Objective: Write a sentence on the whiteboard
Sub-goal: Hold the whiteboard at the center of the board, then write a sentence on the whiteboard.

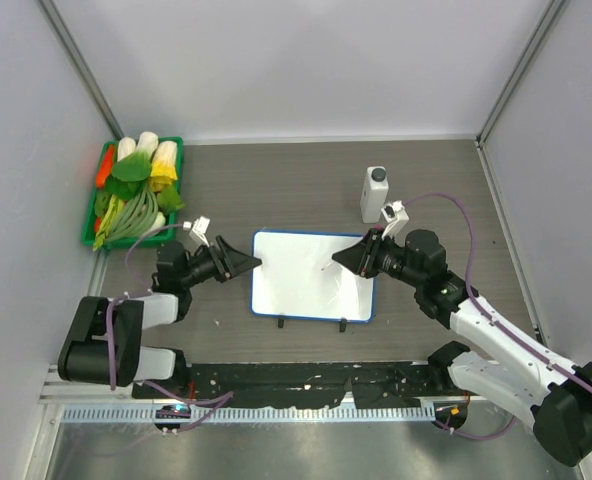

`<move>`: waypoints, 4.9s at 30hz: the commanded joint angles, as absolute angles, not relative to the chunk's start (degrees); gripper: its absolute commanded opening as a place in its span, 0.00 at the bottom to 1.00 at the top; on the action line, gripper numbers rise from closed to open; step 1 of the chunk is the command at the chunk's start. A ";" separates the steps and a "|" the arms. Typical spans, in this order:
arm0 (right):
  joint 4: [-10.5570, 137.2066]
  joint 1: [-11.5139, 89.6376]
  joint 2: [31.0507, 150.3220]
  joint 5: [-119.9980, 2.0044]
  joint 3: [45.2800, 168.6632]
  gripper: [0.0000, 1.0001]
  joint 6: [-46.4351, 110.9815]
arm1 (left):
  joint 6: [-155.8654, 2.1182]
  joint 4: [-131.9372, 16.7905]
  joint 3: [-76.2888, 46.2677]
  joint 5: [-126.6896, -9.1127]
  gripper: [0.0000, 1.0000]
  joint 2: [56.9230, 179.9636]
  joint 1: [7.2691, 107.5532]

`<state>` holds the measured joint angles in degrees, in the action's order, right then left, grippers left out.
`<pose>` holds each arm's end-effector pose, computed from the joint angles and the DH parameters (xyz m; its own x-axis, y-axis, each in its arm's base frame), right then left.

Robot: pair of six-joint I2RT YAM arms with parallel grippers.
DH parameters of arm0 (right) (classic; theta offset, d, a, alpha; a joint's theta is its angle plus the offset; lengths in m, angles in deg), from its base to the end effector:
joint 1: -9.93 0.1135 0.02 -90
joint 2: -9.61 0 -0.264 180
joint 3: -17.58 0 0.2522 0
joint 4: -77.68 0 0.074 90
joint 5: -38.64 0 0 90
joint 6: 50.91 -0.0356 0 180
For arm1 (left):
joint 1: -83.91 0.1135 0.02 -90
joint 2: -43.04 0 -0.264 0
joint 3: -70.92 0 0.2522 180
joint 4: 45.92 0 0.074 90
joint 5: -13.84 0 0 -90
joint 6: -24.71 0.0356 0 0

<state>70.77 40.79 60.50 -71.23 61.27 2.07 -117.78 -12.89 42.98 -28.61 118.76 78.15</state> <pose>0.1723 0.1170 0.2605 -0.6279 0.2844 -0.7244 -0.4851 0.5849 0.6501 0.2154 -0.0481 0.1576 -0.7711 -0.4603 -0.4398 0.2726 0.3856 -0.8815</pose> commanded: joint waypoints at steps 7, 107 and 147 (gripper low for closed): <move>72.27 40.61 59.61 -71.31 64.47 0.01 2.61 | -116.10 -1.06 39.23 -22.64 0.45 126.53 74.95; 74.11 40.70 59.62 -71.13 62.98 0.01 3.93 | -108.71 -47.02 40.90 -45.66 0.89 90.14 68.36; 74.47 44.64 63.22 -68.42 66.93 0.01 9.64 | -116.80 -29.45 37.73 -28.70 0.85 108.69 74.51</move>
